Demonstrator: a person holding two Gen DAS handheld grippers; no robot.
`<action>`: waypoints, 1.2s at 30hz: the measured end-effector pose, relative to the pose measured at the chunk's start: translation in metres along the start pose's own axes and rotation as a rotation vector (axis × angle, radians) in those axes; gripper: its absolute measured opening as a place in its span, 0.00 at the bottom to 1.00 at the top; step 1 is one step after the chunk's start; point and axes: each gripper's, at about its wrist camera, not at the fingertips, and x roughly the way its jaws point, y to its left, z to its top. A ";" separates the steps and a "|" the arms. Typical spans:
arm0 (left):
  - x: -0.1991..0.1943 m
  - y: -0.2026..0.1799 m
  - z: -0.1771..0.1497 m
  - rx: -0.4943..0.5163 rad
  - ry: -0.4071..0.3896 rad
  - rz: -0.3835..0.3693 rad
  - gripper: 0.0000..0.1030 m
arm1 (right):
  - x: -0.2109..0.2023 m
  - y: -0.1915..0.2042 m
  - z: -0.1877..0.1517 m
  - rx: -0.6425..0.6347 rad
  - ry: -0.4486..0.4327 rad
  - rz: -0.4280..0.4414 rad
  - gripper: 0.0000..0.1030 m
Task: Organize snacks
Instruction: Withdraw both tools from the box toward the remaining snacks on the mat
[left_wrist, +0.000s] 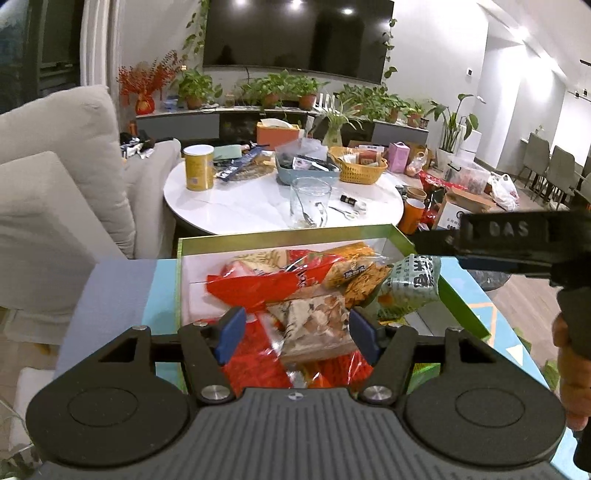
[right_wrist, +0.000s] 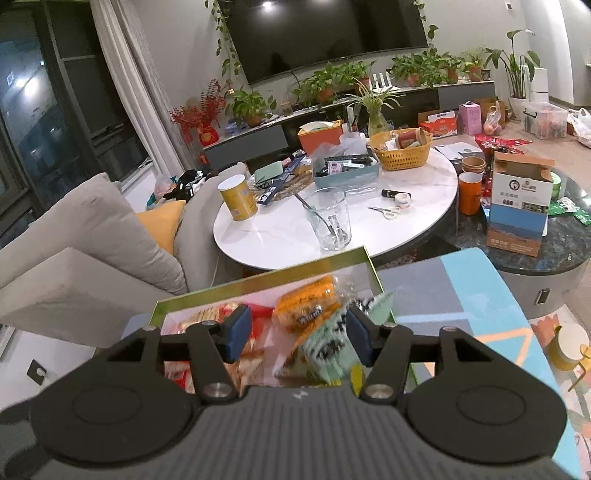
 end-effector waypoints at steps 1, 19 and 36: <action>-0.005 0.001 -0.001 -0.001 -0.002 0.001 0.58 | -0.004 0.000 -0.003 -0.002 -0.001 0.001 0.50; -0.084 0.026 -0.067 -0.016 0.039 0.060 0.70 | -0.056 -0.003 -0.056 -0.032 0.040 0.015 0.50; -0.092 0.038 -0.150 -0.036 0.207 0.076 0.70 | -0.080 0.006 -0.100 -0.060 0.093 0.054 0.50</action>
